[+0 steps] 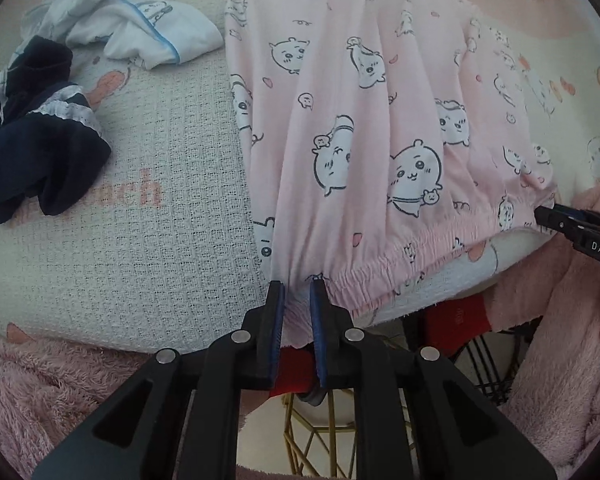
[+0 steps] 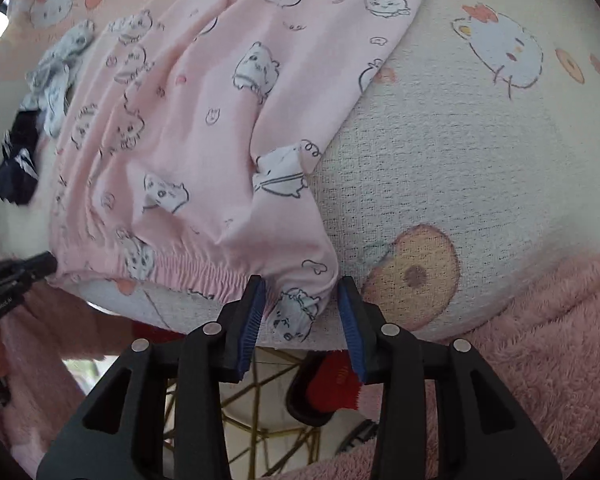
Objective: Fold clothes
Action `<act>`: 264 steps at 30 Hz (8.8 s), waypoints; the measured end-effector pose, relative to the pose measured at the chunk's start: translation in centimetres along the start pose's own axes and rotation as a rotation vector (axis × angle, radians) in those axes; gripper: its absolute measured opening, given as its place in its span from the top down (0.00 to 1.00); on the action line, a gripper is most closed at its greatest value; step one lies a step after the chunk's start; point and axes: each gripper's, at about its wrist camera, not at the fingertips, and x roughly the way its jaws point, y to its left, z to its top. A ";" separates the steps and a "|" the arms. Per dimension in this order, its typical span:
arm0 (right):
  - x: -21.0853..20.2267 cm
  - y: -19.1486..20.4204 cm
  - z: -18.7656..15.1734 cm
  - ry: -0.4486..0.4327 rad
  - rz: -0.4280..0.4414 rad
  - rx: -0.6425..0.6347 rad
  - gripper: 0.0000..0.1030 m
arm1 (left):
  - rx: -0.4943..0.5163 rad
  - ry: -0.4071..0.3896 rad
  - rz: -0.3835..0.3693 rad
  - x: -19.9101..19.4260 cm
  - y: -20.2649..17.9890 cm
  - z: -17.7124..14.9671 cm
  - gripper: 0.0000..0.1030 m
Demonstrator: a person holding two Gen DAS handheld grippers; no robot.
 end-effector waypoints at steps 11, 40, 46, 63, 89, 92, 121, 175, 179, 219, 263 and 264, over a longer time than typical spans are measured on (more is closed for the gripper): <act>-1.3 -5.8 0.1 -0.042 0.171 0.115 0.58 | -0.236 -0.042 -0.240 -1.5 4.7 -0.8 0.83; 1.1 -6.5 0.6 0.012 0.407 0.108 0.91 | -0.406 -0.088 -0.356 0.9 6.3 -3.2 0.90; 0.6 -5.7 1.8 -0.067 0.241 0.141 0.92 | -0.419 -0.106 -0.414 0.3 7.3 -3.4 0.88; 1.2 -4.4 3.2 -0.036 0.366 0.100 0.92 | -0.318 -0.143 -0.345 -1.4 5.3 -2.4 0.91; -41.7 -7.6 14.2 -0.793 0.445 -0.057 0.93 | 0.105 -0.897 -0.478 -43.3 -0.9 11.5 0.91; -44.2 -7.8 12.9 -0.855 0.477 -0.057 0.92 | 0.120 -0.911 -0.478 -43.4 -0.4 10.0 0.91; 0.3 -5.3 1.5 -0.018 0.265 0.210 0.87 | -0.065 0.031 -0.223 0.4 0.4 1.7 0.85; 4.8 1.3 32.2 -0.123 0.002 -0.209 0.75 | -0.125 -0.257 0.138 2.1 13.4 26.1 0.96; 2.2 3.2 32.9 -0.216 0.011 -0.280 0.75 | -0.107 -0.343 0.088 1.1 13.0 26.4 0.96; -2.8 2.4 29.8 -0.218 0.362 0.019 0.79 | 0.032 -0.055 -0.040 2.6 3.3 18.0 0.92; -0.8 2.1 0.1 -0.090 -0.005 -0.191 0.83 | 0.227 -0.137 -0.038 -2.4 -9.2 0.4 0.88; -1.0 1.7 0.2 -0.103 -0.009 -0.177 0.83 | 0.224 -0.127 -0.037 -2.0 -8.8 0.4 0.88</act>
